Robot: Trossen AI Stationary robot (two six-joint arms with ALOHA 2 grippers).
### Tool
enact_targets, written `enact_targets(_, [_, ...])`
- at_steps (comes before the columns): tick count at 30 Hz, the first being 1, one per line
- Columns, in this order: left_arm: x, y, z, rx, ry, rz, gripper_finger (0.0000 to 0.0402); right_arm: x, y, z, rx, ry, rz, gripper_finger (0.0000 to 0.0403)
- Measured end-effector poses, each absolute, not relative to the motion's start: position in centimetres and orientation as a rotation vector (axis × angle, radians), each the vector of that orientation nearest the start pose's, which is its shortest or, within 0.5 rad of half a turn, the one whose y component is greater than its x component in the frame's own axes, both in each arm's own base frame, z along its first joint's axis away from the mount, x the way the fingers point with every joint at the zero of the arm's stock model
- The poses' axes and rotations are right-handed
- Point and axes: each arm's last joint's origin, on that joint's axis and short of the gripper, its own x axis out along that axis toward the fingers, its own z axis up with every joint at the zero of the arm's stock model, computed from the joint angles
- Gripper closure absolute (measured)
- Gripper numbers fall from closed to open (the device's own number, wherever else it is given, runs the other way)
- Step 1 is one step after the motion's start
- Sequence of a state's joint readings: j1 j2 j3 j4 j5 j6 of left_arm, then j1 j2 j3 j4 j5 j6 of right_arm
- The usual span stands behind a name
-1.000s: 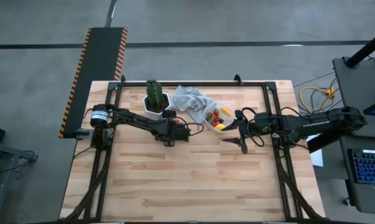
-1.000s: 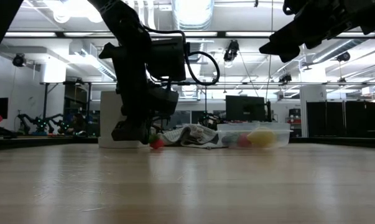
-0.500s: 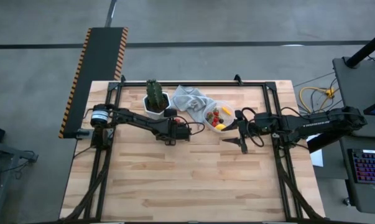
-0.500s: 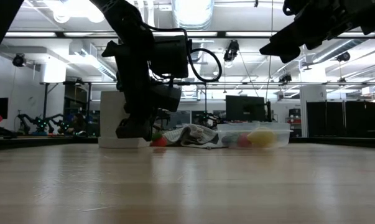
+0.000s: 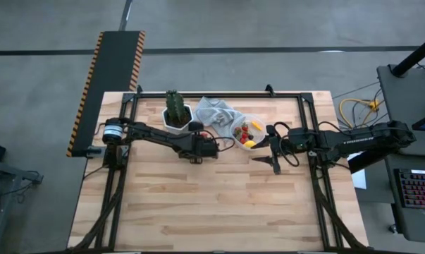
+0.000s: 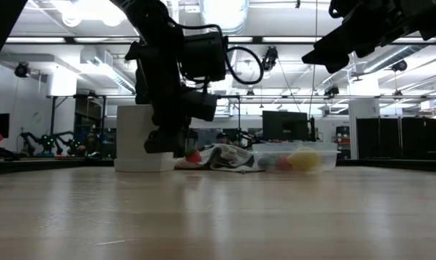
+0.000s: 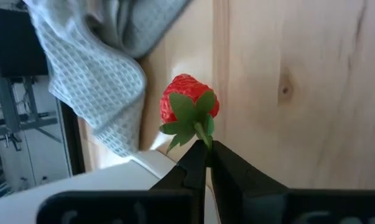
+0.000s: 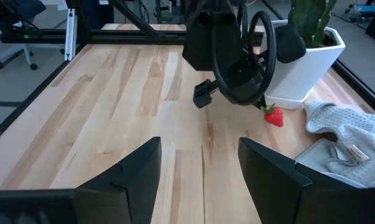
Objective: Pick and placing Produce into tupperware
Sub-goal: Put the strawberry into the transparent bin
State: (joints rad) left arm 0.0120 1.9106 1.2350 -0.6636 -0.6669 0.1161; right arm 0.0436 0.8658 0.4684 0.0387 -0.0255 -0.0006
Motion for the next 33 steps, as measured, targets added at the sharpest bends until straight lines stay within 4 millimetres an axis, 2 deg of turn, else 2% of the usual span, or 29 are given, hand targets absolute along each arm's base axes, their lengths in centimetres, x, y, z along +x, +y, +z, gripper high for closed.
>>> enact_targets(18, [37.8,2.1,18.8,0.565,1.231,0.508,0.0401,18.8,0.9,23.1,-0.003,0.358,0.068,0.0195])
enact_targets(33, [40.6,1.7,21.6,0.57,0.996,0.429,0.0401,18.8,0.9,23.1,-0.003,0.357,0.068,0.0195])
